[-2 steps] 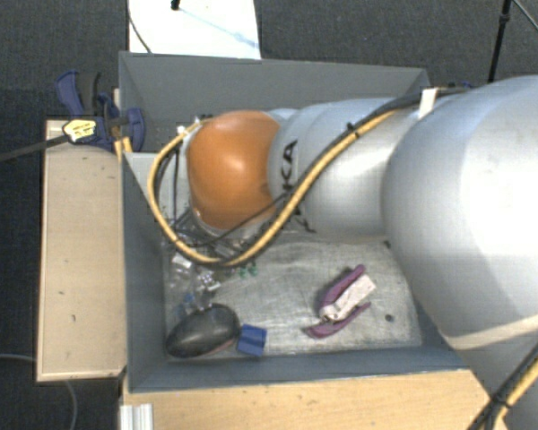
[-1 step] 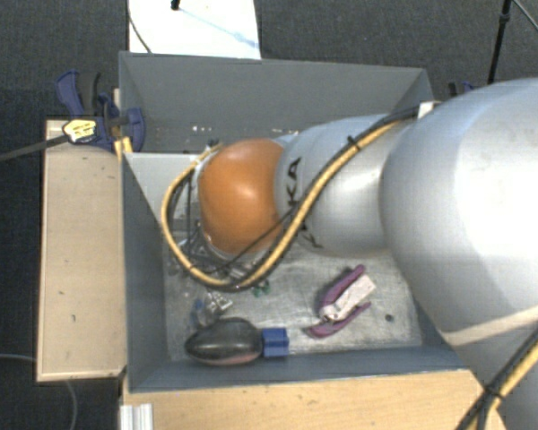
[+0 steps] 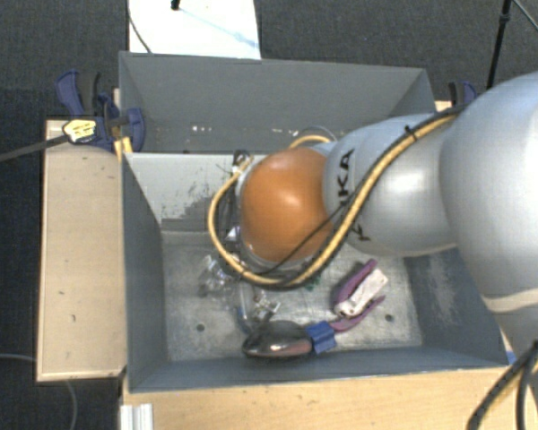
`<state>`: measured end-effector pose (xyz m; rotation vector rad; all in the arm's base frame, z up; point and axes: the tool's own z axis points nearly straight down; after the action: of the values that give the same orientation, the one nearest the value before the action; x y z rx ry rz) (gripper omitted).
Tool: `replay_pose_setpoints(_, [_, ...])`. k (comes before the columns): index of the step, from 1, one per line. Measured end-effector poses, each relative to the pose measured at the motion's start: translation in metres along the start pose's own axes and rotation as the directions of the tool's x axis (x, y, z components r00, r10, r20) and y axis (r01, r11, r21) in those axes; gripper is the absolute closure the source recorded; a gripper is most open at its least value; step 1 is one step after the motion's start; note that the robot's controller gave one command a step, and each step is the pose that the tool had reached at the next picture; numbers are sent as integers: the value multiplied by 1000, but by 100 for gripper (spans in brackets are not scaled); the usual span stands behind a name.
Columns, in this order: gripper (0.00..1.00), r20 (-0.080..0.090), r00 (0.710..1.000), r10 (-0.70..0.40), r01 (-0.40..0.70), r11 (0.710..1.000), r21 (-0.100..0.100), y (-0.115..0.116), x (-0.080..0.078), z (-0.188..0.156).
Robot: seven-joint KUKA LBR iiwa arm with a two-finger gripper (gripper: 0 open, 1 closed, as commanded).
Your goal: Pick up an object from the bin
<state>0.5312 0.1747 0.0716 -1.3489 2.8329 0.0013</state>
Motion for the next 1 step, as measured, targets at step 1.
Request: replay_pose_setpoints(1, [0,2,907,-422,421,907,1,11,28,0])
